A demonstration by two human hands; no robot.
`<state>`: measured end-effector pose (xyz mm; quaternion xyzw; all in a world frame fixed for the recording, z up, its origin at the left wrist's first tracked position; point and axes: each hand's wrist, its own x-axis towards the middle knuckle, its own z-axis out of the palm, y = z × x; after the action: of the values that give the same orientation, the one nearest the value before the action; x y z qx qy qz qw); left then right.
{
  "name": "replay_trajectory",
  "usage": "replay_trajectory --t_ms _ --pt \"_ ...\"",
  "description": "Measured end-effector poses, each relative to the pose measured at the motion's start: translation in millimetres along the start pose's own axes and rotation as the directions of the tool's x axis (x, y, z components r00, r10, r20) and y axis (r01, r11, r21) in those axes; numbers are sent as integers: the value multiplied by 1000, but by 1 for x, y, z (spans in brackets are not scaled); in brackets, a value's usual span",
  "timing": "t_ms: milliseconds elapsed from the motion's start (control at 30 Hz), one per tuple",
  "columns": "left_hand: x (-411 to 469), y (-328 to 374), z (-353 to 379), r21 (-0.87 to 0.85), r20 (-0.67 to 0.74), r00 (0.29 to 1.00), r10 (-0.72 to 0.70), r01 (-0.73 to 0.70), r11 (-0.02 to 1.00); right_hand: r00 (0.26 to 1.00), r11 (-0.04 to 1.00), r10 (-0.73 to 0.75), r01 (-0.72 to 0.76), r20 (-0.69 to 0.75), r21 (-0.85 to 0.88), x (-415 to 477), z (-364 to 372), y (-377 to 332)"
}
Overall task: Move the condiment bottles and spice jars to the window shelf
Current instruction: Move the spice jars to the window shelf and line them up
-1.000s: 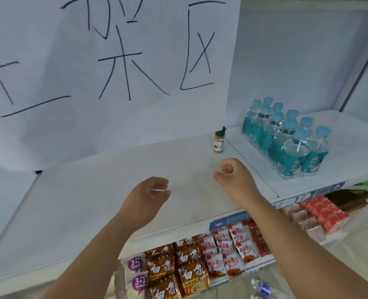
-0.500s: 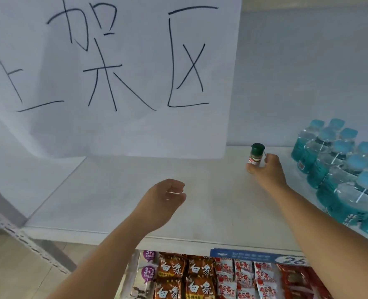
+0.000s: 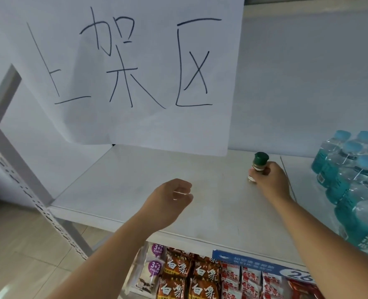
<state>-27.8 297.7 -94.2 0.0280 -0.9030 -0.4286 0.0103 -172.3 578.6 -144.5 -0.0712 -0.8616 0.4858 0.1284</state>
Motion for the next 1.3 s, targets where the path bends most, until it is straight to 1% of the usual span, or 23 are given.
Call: replay_trajectory --t_ms 100,200,333,467,700,900,1033,1133,1300 --pt "-5 -2 -8 -3 -11 1000 -8 8 1000 997 994 -50 45 56 99 -29 19 -14" --pt "-9 -7 -18 0 -32 999 -4 4 1000 983 980 -98 67 157 190 -61 38 -31" --pt "-19 -20 -37 -26 -56 998 -21 19 999 943 968 -186 128 277 216 -99 62 -60" --pt "-41 -44 -69 -20 -112 993 -37 35 999 892 959 -248 172 379 223 -135 89 -101" --pt "-106 -118 -149 -36 -219 967 -127 122 992 804 939 -337 248 490 238 -215 162 -173" --pt "-180 -189 -229 -108 -317 919 -233 209 972 700 922 -385 263 601 285 -306 236 -238" --pt "-231 -235 -280 -104 -383 879 -282 263 959 628 906 -422 258 654 336 -366 287 -281" --pt "-270 -265 -316 -111 -439 843 -312 294 949 578 891 -453 279 678 358 -407 326 -310" --pt "-325 -307 -366 -129 -523 764 -378 368 921 460 862 -506 270 730 429 -466 378 -358"
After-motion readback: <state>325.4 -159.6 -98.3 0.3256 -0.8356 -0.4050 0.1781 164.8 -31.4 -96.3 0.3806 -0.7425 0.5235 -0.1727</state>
